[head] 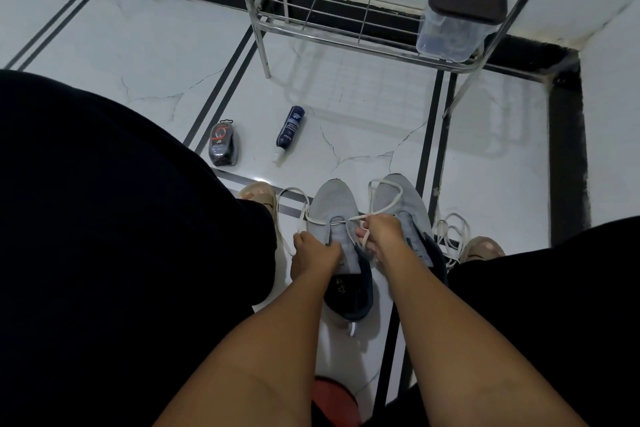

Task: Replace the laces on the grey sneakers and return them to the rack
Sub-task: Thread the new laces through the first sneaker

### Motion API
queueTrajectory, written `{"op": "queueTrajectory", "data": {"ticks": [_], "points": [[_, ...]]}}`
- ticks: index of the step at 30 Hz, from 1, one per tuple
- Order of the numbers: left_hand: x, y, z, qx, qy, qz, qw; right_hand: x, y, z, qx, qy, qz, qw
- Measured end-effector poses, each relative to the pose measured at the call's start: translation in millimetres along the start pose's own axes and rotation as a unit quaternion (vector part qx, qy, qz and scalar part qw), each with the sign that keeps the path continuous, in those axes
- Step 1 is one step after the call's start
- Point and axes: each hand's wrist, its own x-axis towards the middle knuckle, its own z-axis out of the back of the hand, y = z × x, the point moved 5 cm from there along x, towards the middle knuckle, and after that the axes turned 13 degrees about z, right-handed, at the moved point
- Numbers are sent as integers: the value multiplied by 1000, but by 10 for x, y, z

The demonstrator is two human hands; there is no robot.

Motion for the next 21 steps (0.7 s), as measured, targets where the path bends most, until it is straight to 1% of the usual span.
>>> {"op": "queueTrajectory", "data": {"ticks": [2, 4, 5, 6, 7, 9, 10, 13, 15, 18, 19, 21], "points": [[-88, -85, 162, -25, -72, -13, 997, -16, 95, 60, -122, -7, 19, 992], [-170, -215, 375, -49, -144, -44, 987, -193, 349, 153, -254, -29, 77, 964], [-200, -270, 490, -79, -165, -52, 982, -259, 459, 171, -295, -39, 114, 948], [-232, -337, 610, -125, -175, -59, 975, -314, 585, 175, -307, -46, 149, 939], [-259, -400, 713, -176, -171, -64, 967, -379, 706, 163, -285, -46, 182, 940], [-378, -581, 907, -269, -137, -87, 950, -501, 982, 149, -171, -51, 242, 954], [-468, -694, 1003, -308, -118, -107, 938, -612, 1182, 154, -121, -46, 268, 955], [-787, -1044, 1325, -372, -63, -188, 907, -953, 1814, 186, -12, -23, 330, 944], [-1029, -1238, 1545, -393, -22, -248, 885, -1210, 2226, 252, 17, -4, 383, 923], [-1434, -1481, 1916, -423, 47, -296, 855, -1667, 2817, 413, 26, 12, 475, 879], [-1529, -1526, 1995, -432, 79, -300, 847, -1794, 2945, 457, 30, 17, 495, 868], [-1810, -1687, 2230, -459, 159, -329, 810, -2112, 3279, 570, 38, 29, 529, 847]]}}
